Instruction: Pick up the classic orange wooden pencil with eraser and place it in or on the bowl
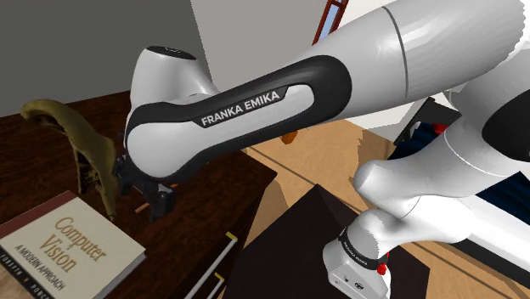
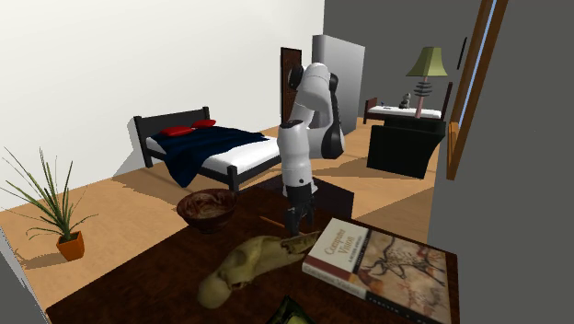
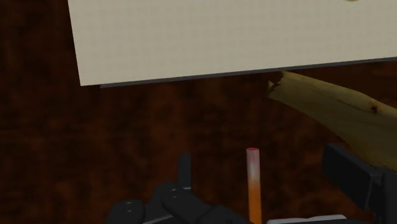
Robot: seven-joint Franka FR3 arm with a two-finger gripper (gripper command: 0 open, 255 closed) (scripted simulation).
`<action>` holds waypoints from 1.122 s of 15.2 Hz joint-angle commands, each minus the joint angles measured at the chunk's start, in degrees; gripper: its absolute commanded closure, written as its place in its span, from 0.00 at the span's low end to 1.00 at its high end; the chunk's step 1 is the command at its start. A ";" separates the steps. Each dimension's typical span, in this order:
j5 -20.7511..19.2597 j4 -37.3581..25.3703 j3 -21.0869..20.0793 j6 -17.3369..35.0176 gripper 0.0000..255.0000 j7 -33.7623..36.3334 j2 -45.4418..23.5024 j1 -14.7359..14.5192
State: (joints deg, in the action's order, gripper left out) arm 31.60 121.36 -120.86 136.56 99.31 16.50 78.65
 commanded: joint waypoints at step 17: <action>-6.31 -1.58 3.83 -3.25 1.00 4.61 -4.29 -3.73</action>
State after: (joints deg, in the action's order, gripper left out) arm 26.21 119.99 -117.52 133.74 103.23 12.79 75.44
